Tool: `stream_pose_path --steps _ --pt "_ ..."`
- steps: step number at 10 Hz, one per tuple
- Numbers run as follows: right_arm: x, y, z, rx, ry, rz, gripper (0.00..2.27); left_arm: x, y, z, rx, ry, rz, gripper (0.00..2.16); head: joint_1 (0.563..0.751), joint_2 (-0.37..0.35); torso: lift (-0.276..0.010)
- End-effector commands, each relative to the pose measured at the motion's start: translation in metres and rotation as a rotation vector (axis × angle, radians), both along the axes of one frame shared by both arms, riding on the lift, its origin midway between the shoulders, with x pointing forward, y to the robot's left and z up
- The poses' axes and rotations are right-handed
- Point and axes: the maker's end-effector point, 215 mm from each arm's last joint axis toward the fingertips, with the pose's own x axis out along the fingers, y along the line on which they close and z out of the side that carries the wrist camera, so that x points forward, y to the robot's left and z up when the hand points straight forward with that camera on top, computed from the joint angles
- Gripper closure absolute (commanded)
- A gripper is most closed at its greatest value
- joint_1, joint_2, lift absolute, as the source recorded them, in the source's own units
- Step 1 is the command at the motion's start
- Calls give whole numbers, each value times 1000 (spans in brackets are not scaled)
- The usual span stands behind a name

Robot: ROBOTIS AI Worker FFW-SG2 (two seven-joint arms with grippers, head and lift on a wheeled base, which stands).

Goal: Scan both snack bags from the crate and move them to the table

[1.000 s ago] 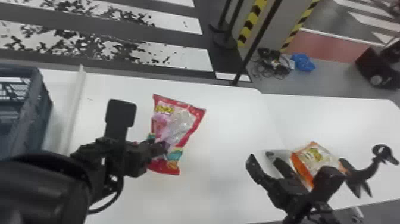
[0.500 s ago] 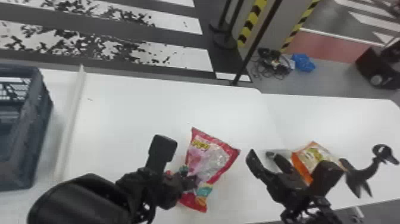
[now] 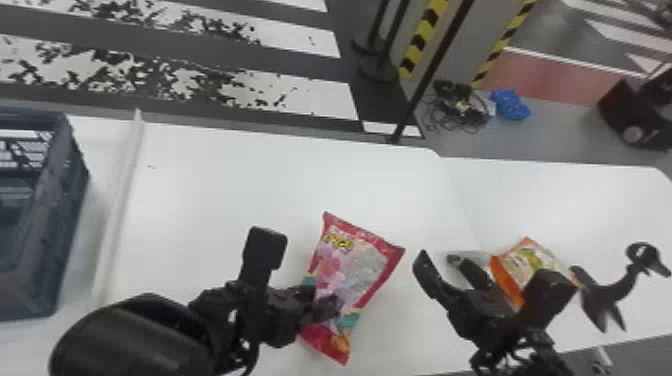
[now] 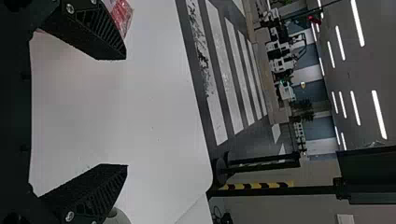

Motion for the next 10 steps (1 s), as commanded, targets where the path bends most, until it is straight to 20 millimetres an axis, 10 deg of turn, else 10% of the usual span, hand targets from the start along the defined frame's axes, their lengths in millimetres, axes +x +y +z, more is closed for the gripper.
stream_pose_path --steps 1,5,7,10 --pt "3 1 2 0 -5 2 103 -1 -4 8 -22 7 -1 26 695 -350 -87" --pt "5 1 7 7 -32 -6 103 35 13 68 24 -204 99 36 695 -350 -87" --pt "7 14 7 23 -46 20 103 87 83 131 23 -511 313 36 695 -350 -87" --pt "17 72 -2 67 -49 104 103 89 219 144 68 -535 557 36 695 -350 -87"
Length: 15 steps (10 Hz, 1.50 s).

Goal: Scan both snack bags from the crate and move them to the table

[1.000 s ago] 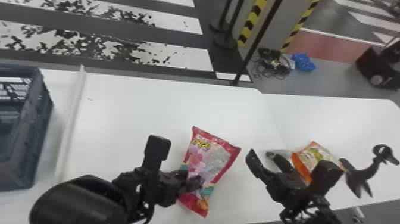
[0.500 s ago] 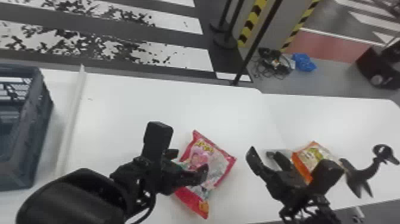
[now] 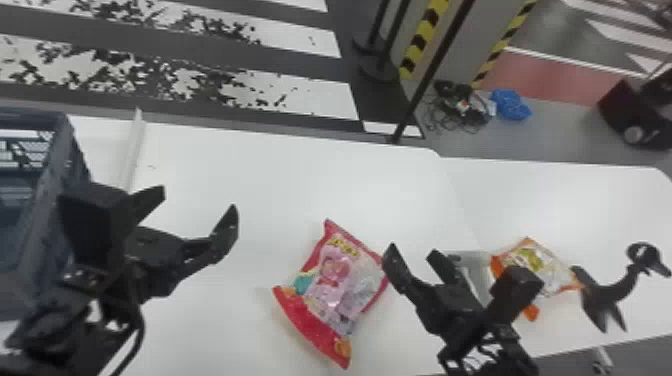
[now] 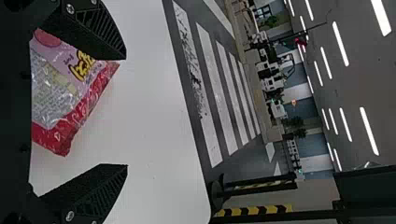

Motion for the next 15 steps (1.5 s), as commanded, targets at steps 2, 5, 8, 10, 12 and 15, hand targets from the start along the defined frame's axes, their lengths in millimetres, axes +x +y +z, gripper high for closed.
stream_pose_path --steps 2,5,8,10,12,15 --pt "3 67 -6 23 1 106 360 -22 92 -7 10 25 136 43 695 -301 -87" --pt "0 116 -3 27 -3 188 2044 -47 151 10 -18 -23 205 46 695 -83 -87" --pt "-30 167 -29 70 59 273 2044 -58 165 11 -46 -33 217 46 695 63 -87" --pt "-39 162 -54 68 76 260 2040 -59 162 6 -65 -51 204 46 695 114 -87" --pt "-39 155 -66 60 68 247 2040 -62 151 3 -86 -64 181 46 695 107 -87" --pt "-53 158 -91 83 126 263 2040 -62 148 5 -95 -88 175 43 695 82 -87"
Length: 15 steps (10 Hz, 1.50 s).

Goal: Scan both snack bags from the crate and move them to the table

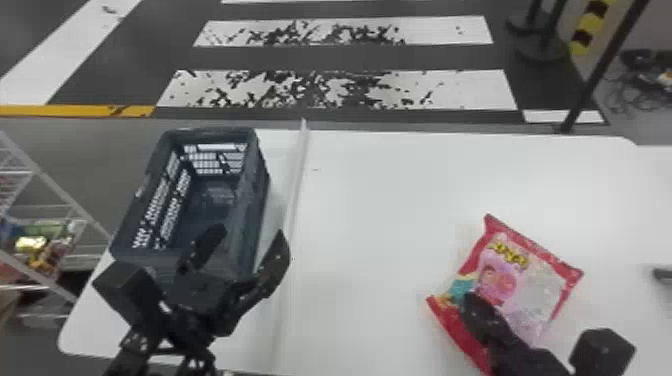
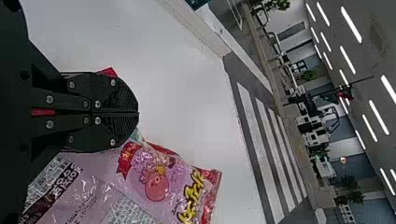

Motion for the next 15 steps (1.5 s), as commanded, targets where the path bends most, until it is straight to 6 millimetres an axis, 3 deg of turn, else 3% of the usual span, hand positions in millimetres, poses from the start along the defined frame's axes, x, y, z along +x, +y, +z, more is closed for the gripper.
stream_pose_path --steps 1,3,5,8,11,15 --pt "-18 -4 -10 1 34 13 2040 0 0 2 -1 -6 0 43 695 81 -87" --pt "-36 -30 -18 11 103 24 2040 1 -4 -1 -9 -4 -14 43 695 78 -87" --pt "-37 -62 -9 9 140 45 2040 2 -15 -3 -23 -4 -31 49 695 33 -87" --pt "-13 -113 47 58 72 -21 2040 2 -20 -3 -28 -5 -42 66 695 -79 -87" --pt "10 -180 46 0 85 -118 2040 0 -24 -3 -31 -3 -50 66 695 -178 -87" --pt "8 -240 27 -68 95 -196 2040 1 -24 -2 -30 -14 -51 66 695 -293 -87"
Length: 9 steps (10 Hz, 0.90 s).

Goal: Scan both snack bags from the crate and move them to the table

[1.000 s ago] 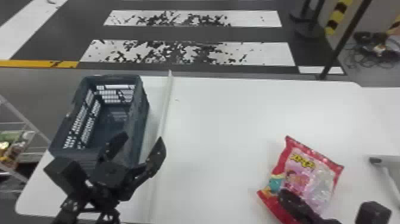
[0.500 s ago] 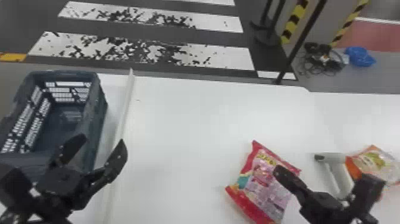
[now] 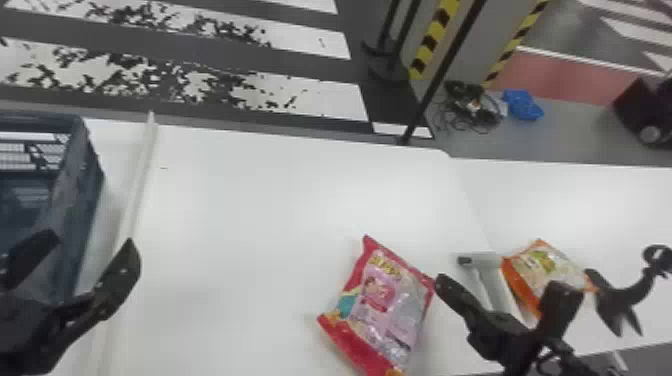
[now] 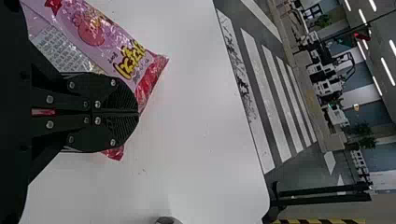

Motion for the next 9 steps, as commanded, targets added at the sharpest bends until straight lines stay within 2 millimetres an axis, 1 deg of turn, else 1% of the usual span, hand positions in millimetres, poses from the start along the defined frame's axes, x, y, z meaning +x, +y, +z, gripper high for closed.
stream_pose_path --steps 1,3,4,6,8,9 --pt "-4 -16 -4 -22 1 -20 2037 0 0 0 1 -2 0 66 695 -315 -87" --pt "-11 -29 -14 -50 18 -32 2037 0 1 0 3 -3 0 66 695 -350 -87" --pt "-14 -32 -20 -59 22 -36 2037 0 1 0 3 -5 -4 66 695 -350 -87" --pt "-18 -24 -41 -71 47 -16 2037 -1 0 3 -3 -15 -8 66 695 -350 -87" --pt "-15 -10 -51 -77 53 10 2037 -1 -2 4 -9 -19 -18 66 695 -350 -87" --pt "-13 -5 -53 -82 51 13 2037 -2 -3 4 -11 -19 -22 66 695 -350 -87"
